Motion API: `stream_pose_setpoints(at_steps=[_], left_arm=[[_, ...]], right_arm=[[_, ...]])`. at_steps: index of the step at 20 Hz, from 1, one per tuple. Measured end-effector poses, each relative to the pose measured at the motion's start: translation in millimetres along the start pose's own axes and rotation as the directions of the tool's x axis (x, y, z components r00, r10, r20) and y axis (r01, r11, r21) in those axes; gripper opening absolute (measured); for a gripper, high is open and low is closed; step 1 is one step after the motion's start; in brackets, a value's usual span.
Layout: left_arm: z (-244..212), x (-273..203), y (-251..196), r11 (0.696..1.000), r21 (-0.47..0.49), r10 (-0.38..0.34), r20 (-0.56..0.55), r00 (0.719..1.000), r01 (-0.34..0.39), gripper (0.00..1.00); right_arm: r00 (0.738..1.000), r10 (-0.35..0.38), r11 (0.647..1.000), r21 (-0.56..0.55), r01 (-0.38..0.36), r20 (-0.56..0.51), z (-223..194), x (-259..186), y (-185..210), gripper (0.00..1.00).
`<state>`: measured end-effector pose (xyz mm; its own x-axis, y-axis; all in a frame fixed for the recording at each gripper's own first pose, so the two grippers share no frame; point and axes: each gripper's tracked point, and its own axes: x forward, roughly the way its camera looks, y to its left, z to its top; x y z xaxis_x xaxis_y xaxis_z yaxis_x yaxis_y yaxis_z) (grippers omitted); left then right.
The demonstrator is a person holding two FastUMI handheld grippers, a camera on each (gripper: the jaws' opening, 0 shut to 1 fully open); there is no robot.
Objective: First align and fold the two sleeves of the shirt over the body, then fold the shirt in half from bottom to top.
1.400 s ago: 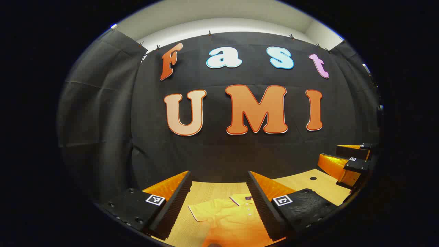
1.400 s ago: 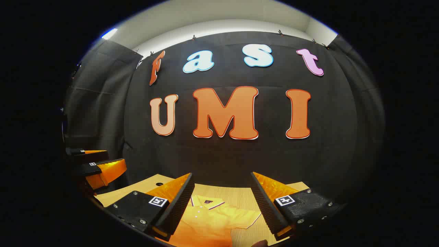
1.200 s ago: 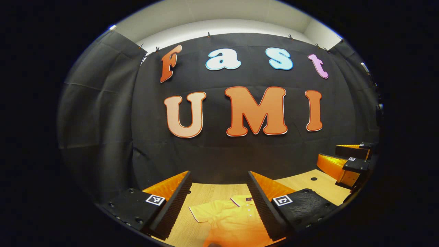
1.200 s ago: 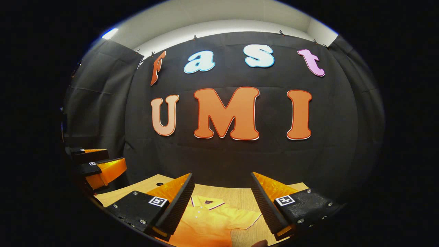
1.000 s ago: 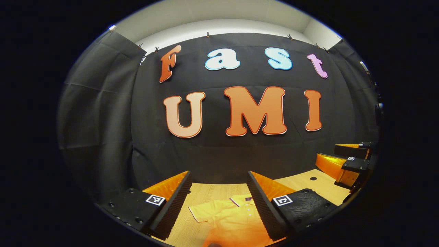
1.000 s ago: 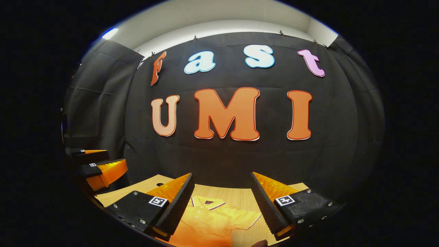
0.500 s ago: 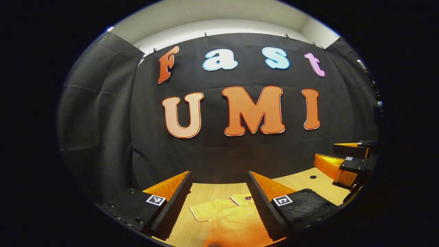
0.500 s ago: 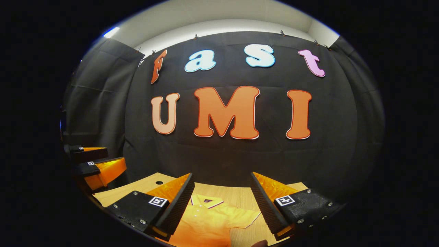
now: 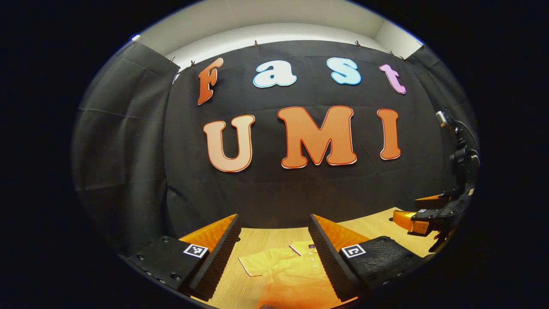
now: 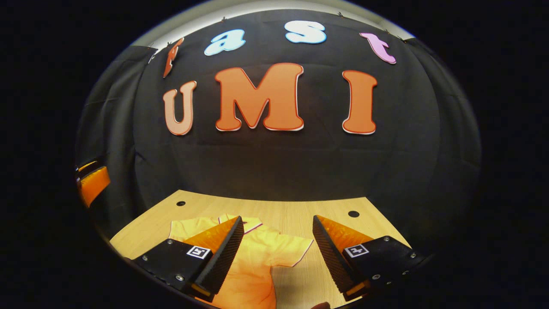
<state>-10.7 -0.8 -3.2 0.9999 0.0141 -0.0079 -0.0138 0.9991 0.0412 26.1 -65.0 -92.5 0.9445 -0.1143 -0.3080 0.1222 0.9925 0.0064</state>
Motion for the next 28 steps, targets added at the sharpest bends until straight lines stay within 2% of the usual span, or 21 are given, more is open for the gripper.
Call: stream_pose_setpoints(at_steps=[3, 6, 10, 13, 14, 15, 16, 22, 23, 25, 28], left_arm=[[-2.4, -0.1, 5.0, 1.000, 0.015, 0.027, -0.014, 1.000, -0.027, 0.97], [-3.7, -4.3, 14.0, 0.997, 0.027, 0.072, -0.022, 0.997, -0.071, 0.97], [-14.7, -14.3, 32.0, 0.988, 0.032, 0.155, -0.056, 0.986, -0.153, 0.99], [-25.4, -24.1, 44.1, 0.974, 0.037, 0.226, -0.088, 0.970, -0.223, 1.00], [-28.9, -27.4, 47.2, 0.968, 0.044, 0.249, -0.099, 0.963, -0.246, 1.00], [-31.0, -31.8, 49.7, 0.962, 0.052, 0.272, -0.106, 0.957, -0.267, 0.99], [-32.2, -35.7, 51.9, 0.956, 0.060, 0.291, -0.112, 0.950, -0.286, 0.99], [-55.6, -57.5, 62.0, 0.926, 0.086, 0.377, -0.189, 0.907, -0.367, 0.99], [-57.9, -61.1, 62.1, 0.922, 0.089, 0.387, -0.199, 0.900, -0.377, 1.00], [-63.0, -66.7, 65.0, 0.915, 0.091, 0.403, -0.216, 0.889, -0.393, 0.99], [-71.0, -69.4, 65.1, 0.911, 0.087, 0.411, -0.244, 0.879, -0.402, 0.99]], right_arm=[[0.992, -0.038, 0.999, 0.005, 0.039, -0.120, -24.2, 29.5, -22.5, 0.97], [0.955, -0.025, 0.998, 0.049, 0.041, -0.296, -68.7, 53.3, -36.8, 0.98], [0.880, -0.010, 0.996, 0.077, 0.053, -0.476, -117.8, 81.4, -48.8, 0.95], [0.796, 0.005, 0.996, 0.070, 0.047, -0.605, -153.4, 99.1, -46.9, 0.92], [0.771, 0.020, 0.997, 0.075, 0.036, -0.637, -163.2, 105.8, -44.5, 0.84], [0.748, 0.021, 0.997, 0.070, 0.034, -0.663, -172.7, 114.7, -42.7, 0.88], [0.733, 0.022, 0.997, 0.064, 0.030, -0.680, -179.8, 123.3, -42.8, 0.86], [0.601, -0.042, 0.998, -0.007, 0.060, -0.798, -214.3, 153.7, -59.4, 0.84], [0.586, -0.050, 0.998, -0.014, 0.067, -0.809, -217.7, 157.1, -62.6, 0.84], [0.557, -0.037, 0.997, 0.006, 0.075, -0.830, -225.1, 164.1, -61.0, 0.84], [0.500, -0.013, 0.996, 0.033, 0.082, -0.866, -239.9, 166.1, -57.0, 0.84]])
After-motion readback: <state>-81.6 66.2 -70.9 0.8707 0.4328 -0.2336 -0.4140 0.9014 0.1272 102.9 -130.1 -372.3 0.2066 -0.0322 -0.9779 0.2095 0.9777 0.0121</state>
